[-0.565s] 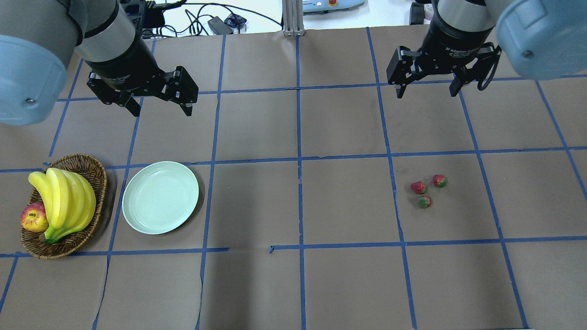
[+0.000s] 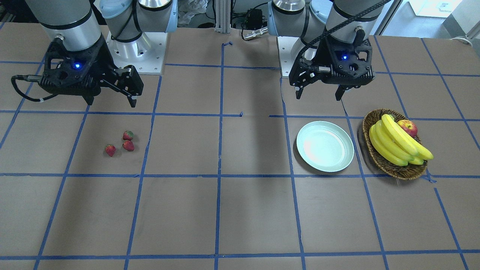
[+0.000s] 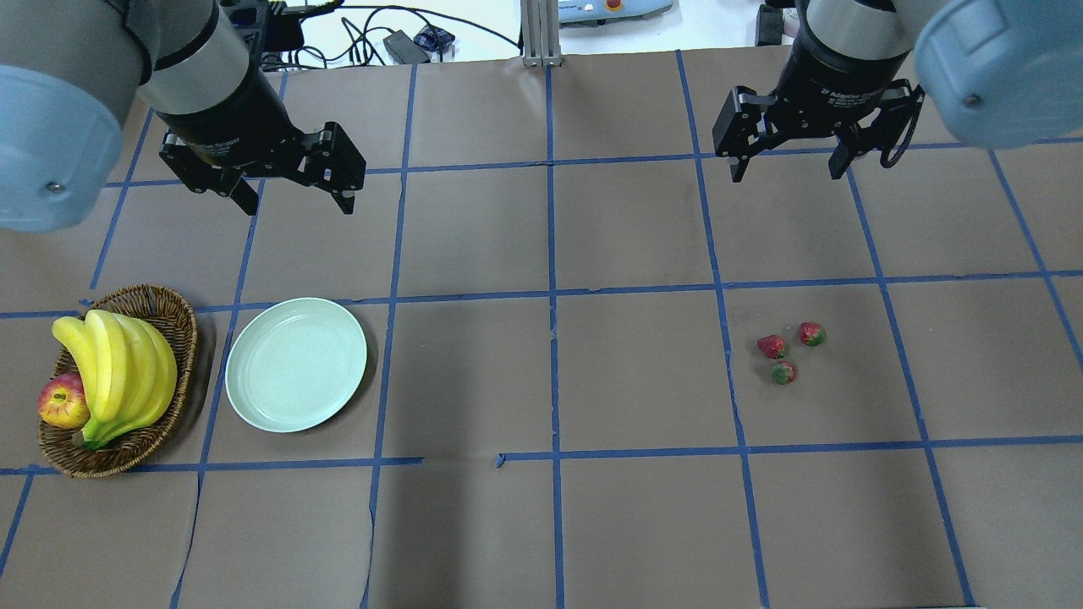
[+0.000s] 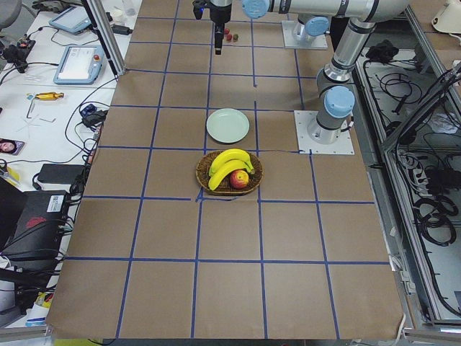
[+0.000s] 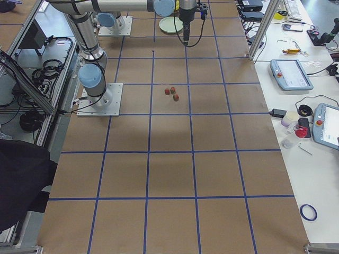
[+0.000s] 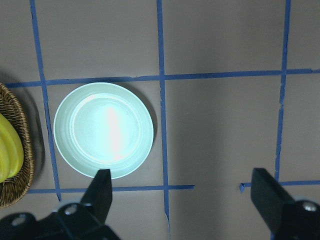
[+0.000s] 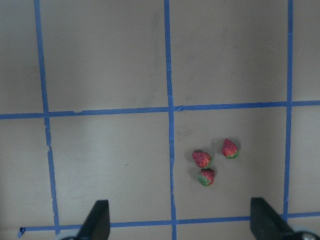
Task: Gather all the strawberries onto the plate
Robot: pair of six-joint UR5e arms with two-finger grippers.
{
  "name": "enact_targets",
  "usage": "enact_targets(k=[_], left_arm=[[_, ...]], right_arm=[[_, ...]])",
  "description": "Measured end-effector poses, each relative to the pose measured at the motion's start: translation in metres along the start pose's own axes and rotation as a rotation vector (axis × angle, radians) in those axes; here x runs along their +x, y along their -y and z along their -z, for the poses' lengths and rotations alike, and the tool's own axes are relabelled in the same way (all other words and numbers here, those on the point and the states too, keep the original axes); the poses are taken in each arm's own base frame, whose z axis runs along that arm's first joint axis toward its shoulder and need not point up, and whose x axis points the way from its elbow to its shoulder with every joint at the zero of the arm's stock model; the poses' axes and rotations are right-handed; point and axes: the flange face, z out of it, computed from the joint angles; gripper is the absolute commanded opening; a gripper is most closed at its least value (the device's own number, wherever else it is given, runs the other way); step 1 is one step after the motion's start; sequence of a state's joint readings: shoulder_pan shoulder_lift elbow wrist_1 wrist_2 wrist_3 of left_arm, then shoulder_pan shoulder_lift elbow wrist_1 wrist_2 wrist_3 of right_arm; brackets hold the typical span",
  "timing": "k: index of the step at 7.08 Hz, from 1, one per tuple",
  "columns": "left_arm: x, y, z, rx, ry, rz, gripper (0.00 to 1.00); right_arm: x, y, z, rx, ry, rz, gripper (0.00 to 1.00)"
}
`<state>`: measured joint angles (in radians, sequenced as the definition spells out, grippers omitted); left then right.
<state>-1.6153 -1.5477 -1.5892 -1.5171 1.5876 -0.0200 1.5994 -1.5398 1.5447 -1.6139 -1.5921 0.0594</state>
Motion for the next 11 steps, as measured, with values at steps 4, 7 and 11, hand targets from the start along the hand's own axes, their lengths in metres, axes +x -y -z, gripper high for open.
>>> enact_targets(k=[4, 7, 11], left_arm=[[0.0, 0.0, 0.001, 0.002, 0.001, -0.003, 1.0], [0.0, 0.0, 0.001, 0.001, 0.004, -0.003, 1.0], [0.0, 0.001, -0.002, -0.004, 0.003, -0.003, 1.0]], right_arm=[[0.0, 0.0, 0.0, -0.001, 0.0, 0.0, 1.0], [0.0, 0.0, -0.001, -0.001, 0.0, 0.0, 1.0], [0.017, 0.022, -0.033, -0.051, -0.013, 0.049, 1.0]])
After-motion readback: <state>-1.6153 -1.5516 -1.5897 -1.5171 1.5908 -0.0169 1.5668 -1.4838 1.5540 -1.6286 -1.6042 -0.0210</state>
